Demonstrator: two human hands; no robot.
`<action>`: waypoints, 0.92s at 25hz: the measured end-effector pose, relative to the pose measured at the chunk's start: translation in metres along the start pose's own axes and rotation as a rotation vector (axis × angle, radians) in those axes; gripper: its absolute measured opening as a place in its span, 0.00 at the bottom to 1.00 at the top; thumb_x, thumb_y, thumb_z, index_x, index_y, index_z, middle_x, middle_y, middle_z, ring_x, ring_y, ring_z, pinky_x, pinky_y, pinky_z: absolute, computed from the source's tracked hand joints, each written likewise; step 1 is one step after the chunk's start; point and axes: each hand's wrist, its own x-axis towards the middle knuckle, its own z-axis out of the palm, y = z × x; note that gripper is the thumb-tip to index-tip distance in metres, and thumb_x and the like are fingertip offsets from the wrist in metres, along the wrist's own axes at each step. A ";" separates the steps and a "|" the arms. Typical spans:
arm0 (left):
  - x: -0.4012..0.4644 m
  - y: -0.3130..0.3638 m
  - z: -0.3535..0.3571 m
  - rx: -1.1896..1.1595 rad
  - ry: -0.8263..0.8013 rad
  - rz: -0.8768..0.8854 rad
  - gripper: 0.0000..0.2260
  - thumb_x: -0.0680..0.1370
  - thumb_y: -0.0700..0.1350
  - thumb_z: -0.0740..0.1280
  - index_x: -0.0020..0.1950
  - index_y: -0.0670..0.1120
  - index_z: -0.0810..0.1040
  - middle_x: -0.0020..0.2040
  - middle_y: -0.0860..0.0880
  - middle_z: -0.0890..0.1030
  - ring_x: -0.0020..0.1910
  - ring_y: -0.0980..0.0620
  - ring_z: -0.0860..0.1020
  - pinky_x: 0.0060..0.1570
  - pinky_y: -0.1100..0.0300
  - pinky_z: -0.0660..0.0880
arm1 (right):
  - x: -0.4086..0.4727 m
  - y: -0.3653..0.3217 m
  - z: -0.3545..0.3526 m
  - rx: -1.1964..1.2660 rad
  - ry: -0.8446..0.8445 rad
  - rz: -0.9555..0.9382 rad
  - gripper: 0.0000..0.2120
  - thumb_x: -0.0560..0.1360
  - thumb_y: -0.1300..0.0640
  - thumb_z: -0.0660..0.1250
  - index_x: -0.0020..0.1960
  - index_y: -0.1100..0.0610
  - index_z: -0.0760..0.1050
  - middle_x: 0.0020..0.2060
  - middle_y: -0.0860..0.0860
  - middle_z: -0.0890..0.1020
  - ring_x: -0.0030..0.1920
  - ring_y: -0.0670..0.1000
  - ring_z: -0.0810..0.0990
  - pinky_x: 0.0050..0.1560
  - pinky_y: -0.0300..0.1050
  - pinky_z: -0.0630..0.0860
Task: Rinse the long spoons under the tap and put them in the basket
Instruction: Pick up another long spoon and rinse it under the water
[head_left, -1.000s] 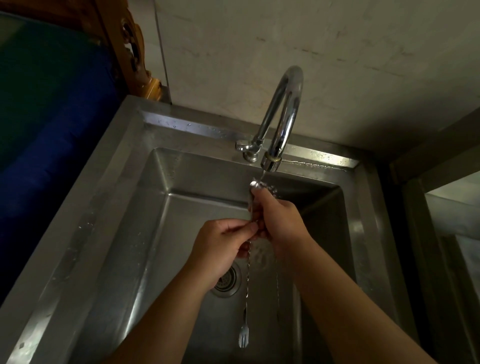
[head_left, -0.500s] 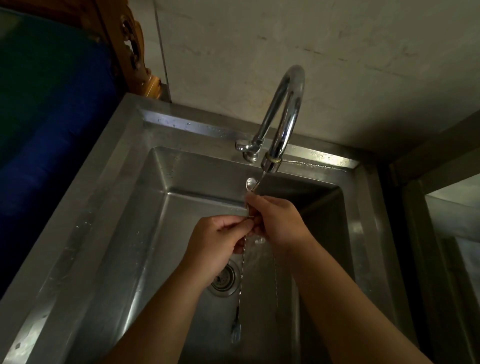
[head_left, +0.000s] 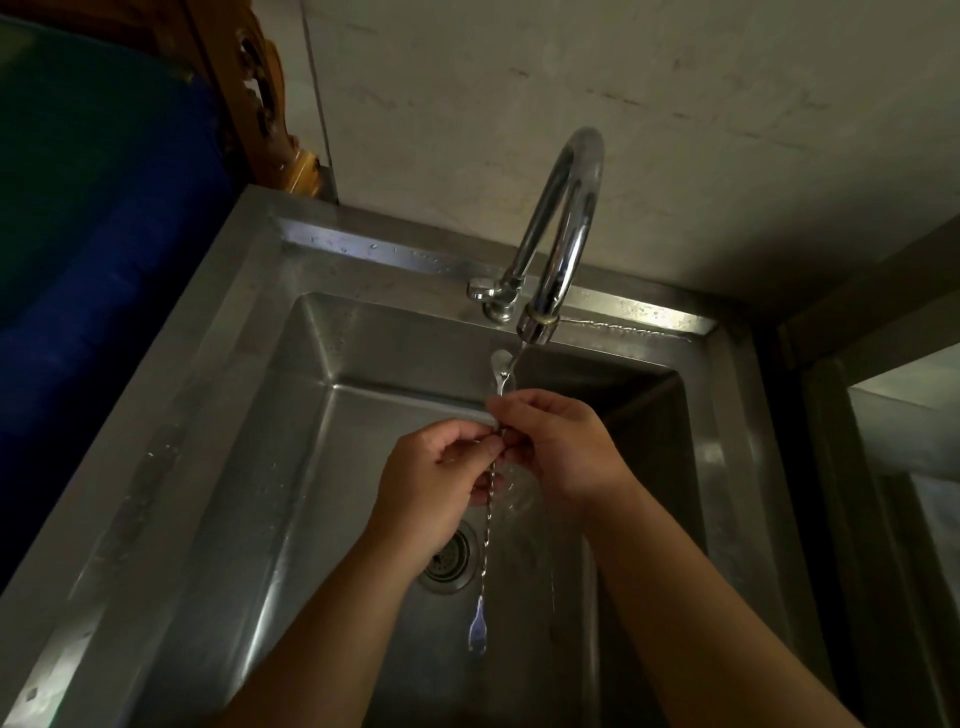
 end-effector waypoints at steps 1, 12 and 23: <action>0.000 0.000 0.001 -0.006 0.004 0.000 0.10 0.78 0.44 0.73 0.44 0.59 0.87 0.41 0.48 0.89 0.36 0.49 0.88 0.36 0.58 0.83 | 0.000 0.000 0.000 -0.004 0.000 -0.002 0.07 0.74 0.61 0.74 0.38 0.56 0.85 0.29 0.53 0.81 0.31 0.50 0.81 0.36 0.43 0.81; 0.006 -0.013 -0.006 0.111 0.006 0.020 0.03 0.72 0.52 0.74 0.43 0.59 0.87 0.37 0.55 0.86 0.36 0.47 0.86 0.40 0.46 0.85 | -0.004 -0.010 0.005 -0.242 0.145 -0.053 0.24 0.74 0.40 0.73 0.37 0.63 0.82 0.28 0.54 0.82 0.28 0.50 0.81 0.29 0.40 0.79; 0.005 -0.002 -0.007 0.087 0.004 0.054 0.03 0.75 0.50 0.74 0.44 0.58 0.87 0.41 0.54 0.88 0.37 0.51 0.87 0.34 0.59 0.82 | -0.003 -0.016 0.007 -0.312 0.096 -0.081 0.17 0.74 0.49 0.76 0.40 0.64 0.83 0.27 0.51 0.82 0.28 0.48 0.81 0.31 0.37 0.78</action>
